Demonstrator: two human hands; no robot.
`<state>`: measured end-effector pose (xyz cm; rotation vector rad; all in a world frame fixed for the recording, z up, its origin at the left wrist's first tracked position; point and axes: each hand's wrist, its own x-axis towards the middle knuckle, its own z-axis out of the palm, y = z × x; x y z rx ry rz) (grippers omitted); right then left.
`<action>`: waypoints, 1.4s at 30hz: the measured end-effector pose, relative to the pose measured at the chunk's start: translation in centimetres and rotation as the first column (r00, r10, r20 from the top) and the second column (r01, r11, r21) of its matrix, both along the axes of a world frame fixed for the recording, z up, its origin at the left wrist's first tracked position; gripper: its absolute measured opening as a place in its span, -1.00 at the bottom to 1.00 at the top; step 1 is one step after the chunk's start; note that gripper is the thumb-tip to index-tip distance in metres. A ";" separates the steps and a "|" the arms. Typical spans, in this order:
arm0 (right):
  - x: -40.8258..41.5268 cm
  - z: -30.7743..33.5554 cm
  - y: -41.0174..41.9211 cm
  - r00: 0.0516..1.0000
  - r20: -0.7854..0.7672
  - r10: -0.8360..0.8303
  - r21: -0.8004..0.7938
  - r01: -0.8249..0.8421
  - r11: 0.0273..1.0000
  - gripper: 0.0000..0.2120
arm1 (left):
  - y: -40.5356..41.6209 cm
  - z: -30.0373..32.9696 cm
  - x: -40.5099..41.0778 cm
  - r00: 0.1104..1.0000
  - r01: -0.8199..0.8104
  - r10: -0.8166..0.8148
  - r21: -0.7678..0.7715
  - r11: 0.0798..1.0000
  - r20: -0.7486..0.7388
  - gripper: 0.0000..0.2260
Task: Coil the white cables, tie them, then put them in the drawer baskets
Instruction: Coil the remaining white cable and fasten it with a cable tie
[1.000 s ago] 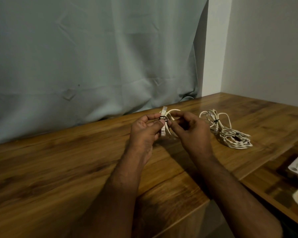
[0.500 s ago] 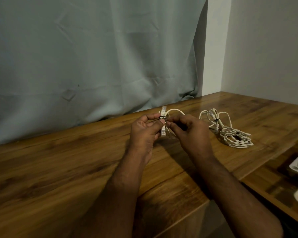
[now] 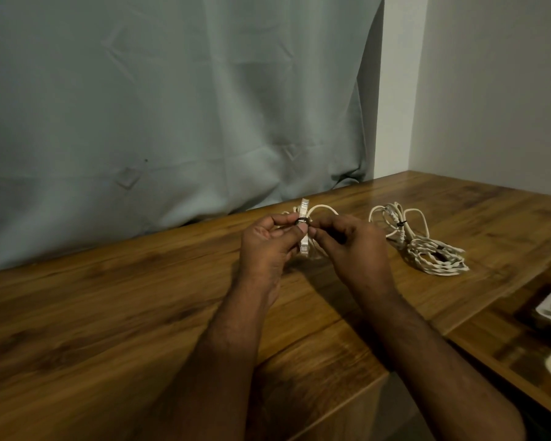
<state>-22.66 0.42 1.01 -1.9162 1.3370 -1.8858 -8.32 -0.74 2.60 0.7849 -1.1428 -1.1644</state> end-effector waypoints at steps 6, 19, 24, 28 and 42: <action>0.3 0.0 0.1 1.000 -0.012 0.014 -0.001 -0.014 1.000 -0.89 | -0.1 0.1 0.3 0.999 0.002 -0.002 0.007 1.000 -0.032 -0.85; 0.4 0.2 0.6 1.000 0.029 -0.001 -0.003 0.001 1.000 -0.92 | 0.1 0.2 0.1 0.999 -0.001 0.001 0.002 1.000 -0.034 -0.83; 0.4 0.3 0.8 0.999 0.025 -0.026 0.016 0.026 1.000 -0.93 | 0.1 0.2 -0.1 1.000 0.001 -0.002 -0.006 1.000 -0.015 -0.82; 0.3 0.3 0.9 0.999 0.025 -0.031 0.011 0.030 0.999 -0.91 | 0.3 0.2 0.0 0.998 0.037 -0.036 0.022 0.999 -0.048 -0.83; 0.2 0.5 0.7 0.996 0.089 -0.014 0.041 0.010 0.999 -0.88 | 0.3 0.2 0.2 0.992 0.122 -0.121 0.045 0.991 -0.024 -0.84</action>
